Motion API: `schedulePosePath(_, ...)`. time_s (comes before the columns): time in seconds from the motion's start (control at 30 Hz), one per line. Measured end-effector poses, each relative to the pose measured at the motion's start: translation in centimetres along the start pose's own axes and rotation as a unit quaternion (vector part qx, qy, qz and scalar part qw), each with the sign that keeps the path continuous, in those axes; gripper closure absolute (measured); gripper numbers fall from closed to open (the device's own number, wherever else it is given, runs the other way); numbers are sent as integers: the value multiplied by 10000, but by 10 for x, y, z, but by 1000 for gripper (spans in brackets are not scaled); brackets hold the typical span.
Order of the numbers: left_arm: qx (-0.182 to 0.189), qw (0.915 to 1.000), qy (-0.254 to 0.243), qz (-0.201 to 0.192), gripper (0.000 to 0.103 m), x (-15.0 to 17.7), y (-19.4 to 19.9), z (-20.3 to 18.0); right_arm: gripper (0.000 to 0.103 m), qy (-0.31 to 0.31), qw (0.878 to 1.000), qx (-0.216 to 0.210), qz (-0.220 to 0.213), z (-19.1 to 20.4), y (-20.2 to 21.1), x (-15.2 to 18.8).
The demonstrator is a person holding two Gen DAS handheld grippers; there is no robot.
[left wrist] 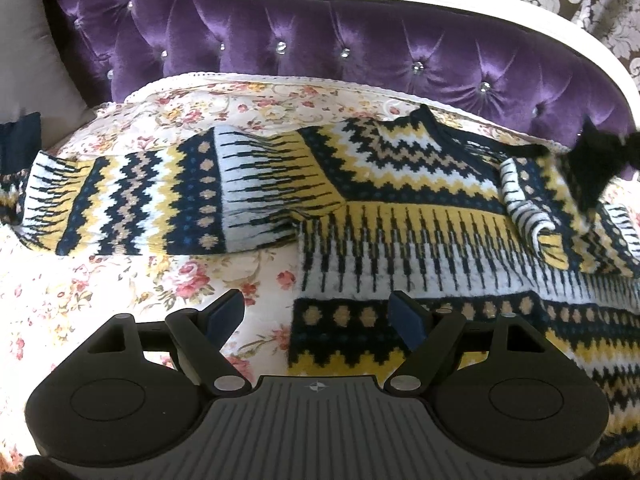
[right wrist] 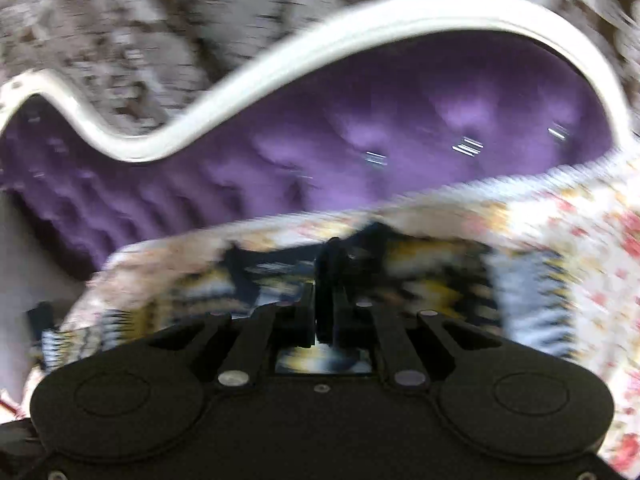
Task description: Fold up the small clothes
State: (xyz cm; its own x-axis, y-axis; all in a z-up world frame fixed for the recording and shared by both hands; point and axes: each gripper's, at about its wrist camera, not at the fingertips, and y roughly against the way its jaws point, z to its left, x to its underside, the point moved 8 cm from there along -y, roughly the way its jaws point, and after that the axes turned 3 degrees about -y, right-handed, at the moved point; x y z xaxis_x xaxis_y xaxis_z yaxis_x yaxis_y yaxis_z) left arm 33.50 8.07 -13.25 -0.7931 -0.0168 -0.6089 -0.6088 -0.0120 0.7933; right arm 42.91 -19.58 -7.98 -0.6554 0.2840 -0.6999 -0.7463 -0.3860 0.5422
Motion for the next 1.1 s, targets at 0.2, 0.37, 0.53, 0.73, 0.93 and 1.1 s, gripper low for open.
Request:
schedulePosePath(0.2,-40,9999,162,-33,25,-2,3,14,89,309,9952,-910,163,100,-32,5)
schedulePosePath(0.37,-115,9995,295,-3,25,-3,0,27,90,458,9877,-1392,537,154,-69,35)
schedulePosePath(0.53,-37,9985,540,63,25,-3,-3,38,81,632,9866,-1421,495,160,-59,56)
schedulePosePath(0.73,11,9979,647,-10,25,-7,-6,40,45,898,9956,-187,198,87,-20,65)
schedulePosePath(0.93,251,9979,603,-41,25,-9,-10,23,32,1045,9893,960,330,12,12,99)
schedulePosePath(1.1,389,9987,333,-47,25,-13,-18,3,26,1186,9856,1188,216,-12,20,119)
